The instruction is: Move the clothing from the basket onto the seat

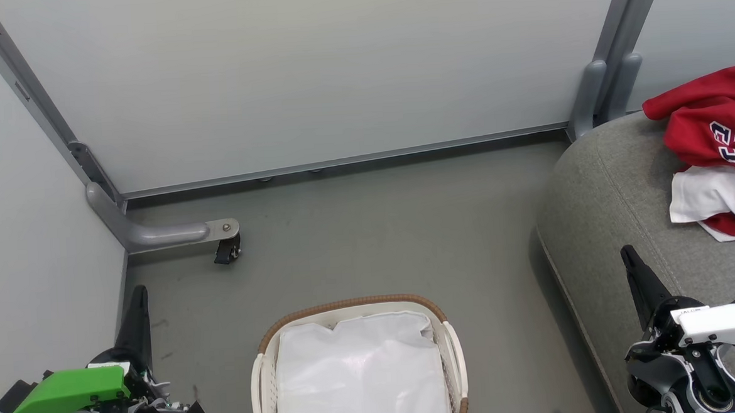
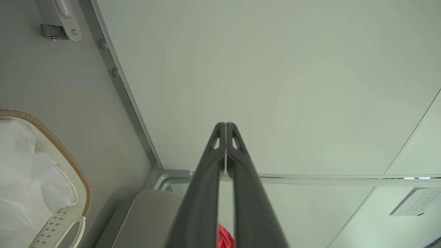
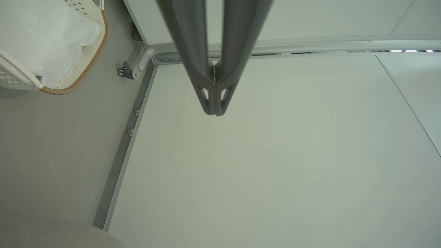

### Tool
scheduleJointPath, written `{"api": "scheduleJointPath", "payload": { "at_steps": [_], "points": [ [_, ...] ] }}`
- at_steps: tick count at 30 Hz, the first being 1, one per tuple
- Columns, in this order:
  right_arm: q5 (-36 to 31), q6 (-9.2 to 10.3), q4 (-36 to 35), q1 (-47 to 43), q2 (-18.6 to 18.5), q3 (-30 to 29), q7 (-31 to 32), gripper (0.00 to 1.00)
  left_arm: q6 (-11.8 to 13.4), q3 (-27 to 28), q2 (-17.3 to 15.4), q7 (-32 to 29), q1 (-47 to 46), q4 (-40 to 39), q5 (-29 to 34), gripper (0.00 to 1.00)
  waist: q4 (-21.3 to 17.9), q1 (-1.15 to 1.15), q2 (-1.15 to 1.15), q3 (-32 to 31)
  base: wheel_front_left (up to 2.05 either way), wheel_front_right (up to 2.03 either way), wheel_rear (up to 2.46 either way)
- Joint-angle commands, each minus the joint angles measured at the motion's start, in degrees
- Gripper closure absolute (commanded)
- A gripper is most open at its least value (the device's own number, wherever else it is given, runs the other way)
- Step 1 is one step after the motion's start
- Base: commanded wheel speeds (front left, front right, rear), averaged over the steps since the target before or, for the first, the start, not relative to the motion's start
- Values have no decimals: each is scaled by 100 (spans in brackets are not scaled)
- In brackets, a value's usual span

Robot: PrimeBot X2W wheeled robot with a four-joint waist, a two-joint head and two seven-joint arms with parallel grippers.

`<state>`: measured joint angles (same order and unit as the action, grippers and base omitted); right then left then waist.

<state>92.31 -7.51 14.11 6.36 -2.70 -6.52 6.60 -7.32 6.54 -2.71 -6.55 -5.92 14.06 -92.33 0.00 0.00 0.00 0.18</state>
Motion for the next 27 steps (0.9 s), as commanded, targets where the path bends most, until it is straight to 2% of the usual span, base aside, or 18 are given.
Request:
{"api": "scheduleJointPath", "payload": {
  "at_steps": [1, 27],
  "points": [
    [20, 4, -26, -32, -34, -12, 9, 100, -34, 12, -31, -17, -62, -10, -17, 100, 0, 0, 0, 0, 0, 0, 0],
    [20, 4, -26, -32, -34, -11, 8, 100, -34, 12, -31, -16, -62, -11, -18, 100, 0, 0, 0, 0, 0, 0, 0]
  ]
}}
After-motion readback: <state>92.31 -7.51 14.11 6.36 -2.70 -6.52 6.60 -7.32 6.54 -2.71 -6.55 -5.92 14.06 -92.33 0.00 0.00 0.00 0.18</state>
